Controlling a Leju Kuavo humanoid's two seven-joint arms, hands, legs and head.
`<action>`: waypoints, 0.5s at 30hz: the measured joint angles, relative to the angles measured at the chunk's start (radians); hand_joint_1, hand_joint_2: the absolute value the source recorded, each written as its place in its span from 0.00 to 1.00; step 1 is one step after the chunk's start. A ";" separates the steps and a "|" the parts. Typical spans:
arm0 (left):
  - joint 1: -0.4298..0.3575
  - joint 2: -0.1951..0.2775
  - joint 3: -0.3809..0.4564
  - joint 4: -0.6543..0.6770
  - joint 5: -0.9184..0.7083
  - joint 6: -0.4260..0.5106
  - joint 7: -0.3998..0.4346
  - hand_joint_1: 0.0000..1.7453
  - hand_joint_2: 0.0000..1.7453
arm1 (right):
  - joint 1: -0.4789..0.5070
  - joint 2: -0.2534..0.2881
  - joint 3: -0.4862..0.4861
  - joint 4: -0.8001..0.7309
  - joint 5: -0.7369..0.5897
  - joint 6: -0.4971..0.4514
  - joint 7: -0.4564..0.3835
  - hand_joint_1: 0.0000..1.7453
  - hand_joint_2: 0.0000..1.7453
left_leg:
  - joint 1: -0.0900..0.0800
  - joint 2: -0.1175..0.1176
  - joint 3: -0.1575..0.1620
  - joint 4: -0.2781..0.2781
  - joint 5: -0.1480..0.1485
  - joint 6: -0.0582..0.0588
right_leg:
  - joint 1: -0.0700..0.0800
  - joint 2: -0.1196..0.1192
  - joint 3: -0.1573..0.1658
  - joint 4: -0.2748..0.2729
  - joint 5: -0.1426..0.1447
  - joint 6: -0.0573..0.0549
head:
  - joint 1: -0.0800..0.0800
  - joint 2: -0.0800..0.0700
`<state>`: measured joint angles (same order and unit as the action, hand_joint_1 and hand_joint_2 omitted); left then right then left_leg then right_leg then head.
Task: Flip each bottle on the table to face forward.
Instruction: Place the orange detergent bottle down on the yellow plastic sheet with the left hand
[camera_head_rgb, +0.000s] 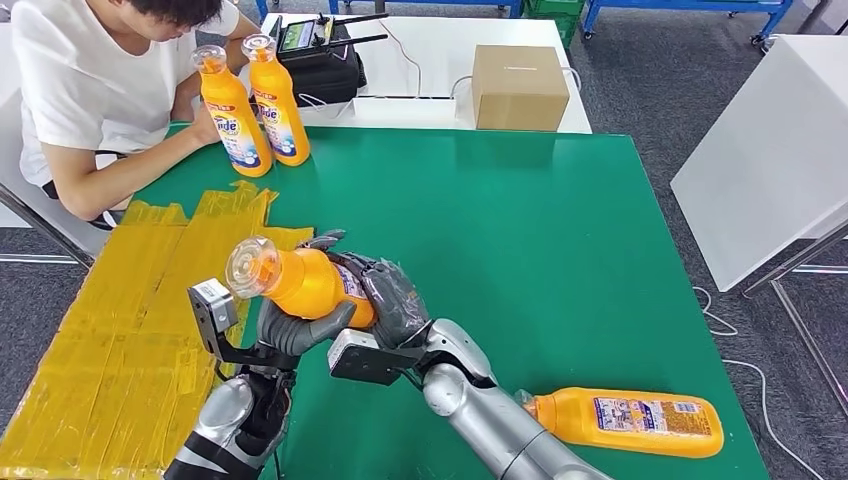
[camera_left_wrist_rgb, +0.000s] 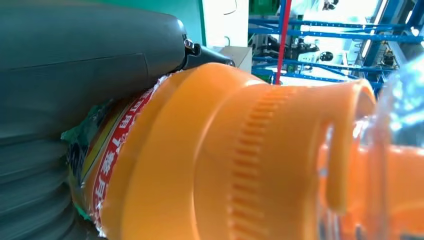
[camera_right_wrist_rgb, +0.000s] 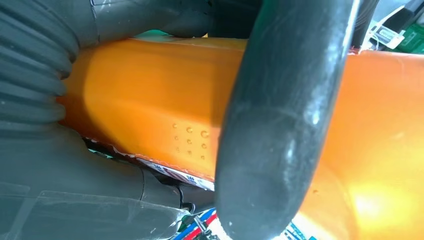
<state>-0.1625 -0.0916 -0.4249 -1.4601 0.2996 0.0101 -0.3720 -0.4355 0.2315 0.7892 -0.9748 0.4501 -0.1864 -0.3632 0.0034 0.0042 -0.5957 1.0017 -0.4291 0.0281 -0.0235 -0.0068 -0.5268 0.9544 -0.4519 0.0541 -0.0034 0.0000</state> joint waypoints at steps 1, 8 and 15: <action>0.000 -0.002 0.002 -0.001 0.001 0.000 0.000 1.00 1.00 | 0.001 0.000 0.000 -0.002 -0.001 0.000 0.000 1.00 1.00 | 0.000 0.000 0.000 0.000 0.000 0.000 | 0.000 0.000 0.000 0.000 0.000 0.000 | 0.000 0.000; 0.001 -0.005 0.006 -0.003 0.003 0.004 -0.003 1.00 1.00 | 0.010 0.000 0.001 -0.013 -0.004 -0.001 0.000 1.00 1.00 | 0.000 0.000 0.000 0.000 0.000 0.000 | 0.000 0.000 0.000 0.000 0.000 0.000 | 0.000 0.000; 0.004 -0.007 0.004 -0.022 0.008 0.029 -0.018 1.00 1.00 | 0.023 -0.001 0.000 -0.042 -0.024 -0.016 0.000 0.76 1.00 | 0.000 0.000 0.000 0.000 0.000 0.000 | 0.000 0.000 0.000 0.000 0.000 0.000 | 0.000 0.000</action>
<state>-0.1588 -0.0990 -0.4207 -1.4820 0.3080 0.0391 -0.3902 -0.4122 0.2307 0.7897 -1.0166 0.4258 -0.2029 -0.3635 0.0034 0.0042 -0.5958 1.0017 -0.4291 0.0281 -0.0235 -0.0068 -0.5269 0.9544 -0.4519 0.0541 -0.0033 0.0000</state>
